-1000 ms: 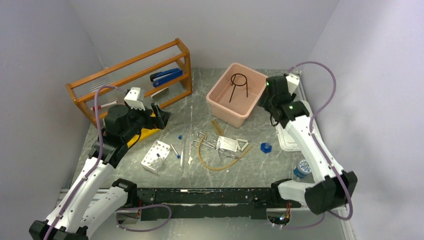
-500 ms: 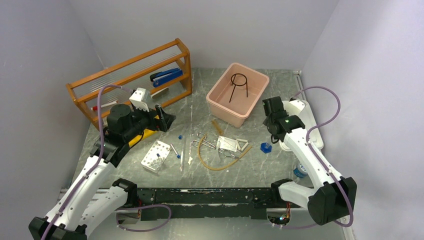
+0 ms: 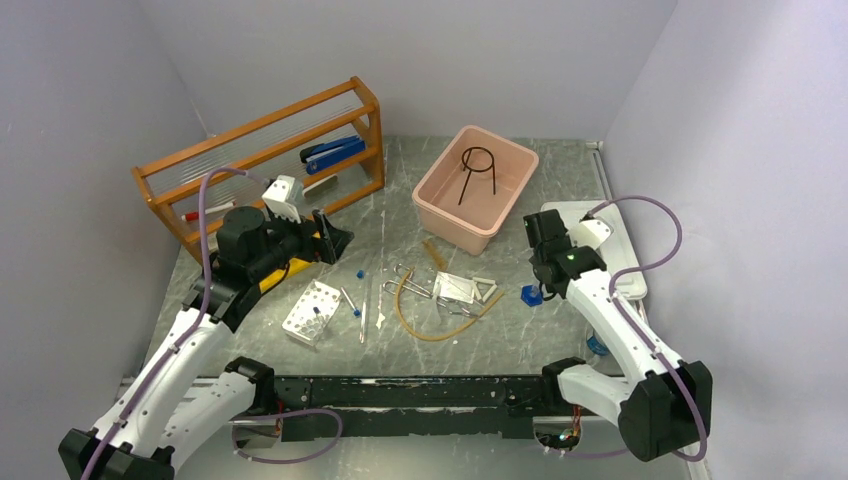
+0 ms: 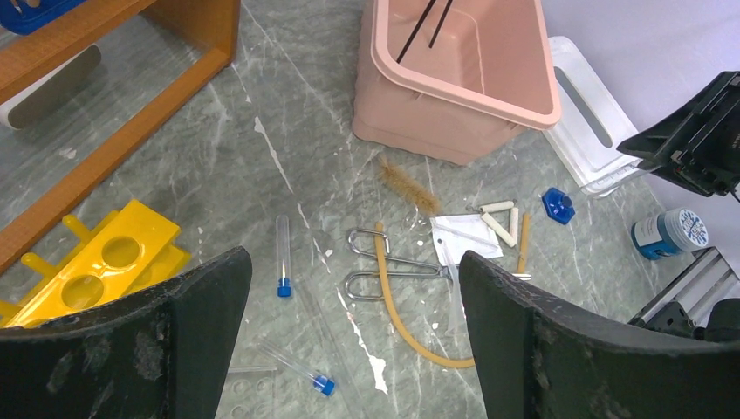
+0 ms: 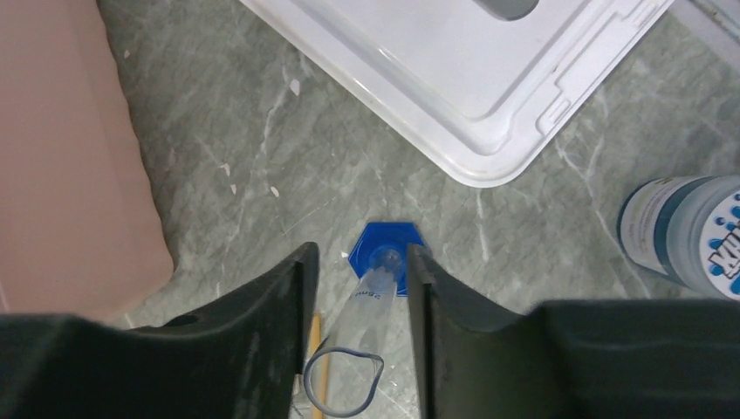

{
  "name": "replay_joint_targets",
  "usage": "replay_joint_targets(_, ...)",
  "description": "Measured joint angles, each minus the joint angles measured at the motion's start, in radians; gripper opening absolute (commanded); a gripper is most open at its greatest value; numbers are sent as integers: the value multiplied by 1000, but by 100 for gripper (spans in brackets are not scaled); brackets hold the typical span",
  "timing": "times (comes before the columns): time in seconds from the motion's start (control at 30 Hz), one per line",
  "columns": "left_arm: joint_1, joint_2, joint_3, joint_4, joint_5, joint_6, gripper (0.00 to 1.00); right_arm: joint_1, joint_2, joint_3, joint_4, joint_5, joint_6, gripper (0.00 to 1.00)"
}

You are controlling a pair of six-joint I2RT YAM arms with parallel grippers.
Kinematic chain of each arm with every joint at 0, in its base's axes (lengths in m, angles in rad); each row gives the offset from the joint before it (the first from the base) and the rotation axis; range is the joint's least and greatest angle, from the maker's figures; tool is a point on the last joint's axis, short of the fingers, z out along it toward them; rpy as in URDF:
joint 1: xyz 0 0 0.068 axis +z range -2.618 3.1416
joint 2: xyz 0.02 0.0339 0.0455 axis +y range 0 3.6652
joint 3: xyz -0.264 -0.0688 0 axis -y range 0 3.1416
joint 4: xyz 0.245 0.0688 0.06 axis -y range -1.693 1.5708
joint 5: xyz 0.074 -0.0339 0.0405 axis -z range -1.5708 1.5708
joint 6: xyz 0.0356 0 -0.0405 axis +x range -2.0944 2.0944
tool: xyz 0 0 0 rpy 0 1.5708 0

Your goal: Organize the chemistry lab equipment

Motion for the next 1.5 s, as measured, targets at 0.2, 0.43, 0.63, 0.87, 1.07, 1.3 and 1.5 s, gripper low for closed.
replay_joint_targets(0.2, 0, 10, 0, 0, 5, 0, 92, 1, 9, -16, 33, -19, -21, 5)
replay_joint_targets(0.43, 0, 27, 0, 6, 14, -19, 90, 2, 33, 24, 42, -36, -111, 4)
replay_joint_targets(0.63, -2, 87, 0, 63, 71, -69, 90, 2, 42, 146, 77, -194, -277, 6)
replay_joint_targets(0.87, -68, 183, 0, 150, 138, -122, 92, 4, 85, 238, 131, -555, -432, 6)
replay_joint_targets(1.07, -215, 301, 37, 218, 188, -127, 95, 12, 70, 217, 212, -820, -459, 5)
replay_joint_targets(1.3, -329, 402, 83, 277, 197, -127, 88, 60, 79, 143, 392, -1115, -426, 5)
replay_joint_targets(1.5, -358, 420, 84, 285, 194, -89, 78, 123, 145, 142, 515, -1251, -401, 5)
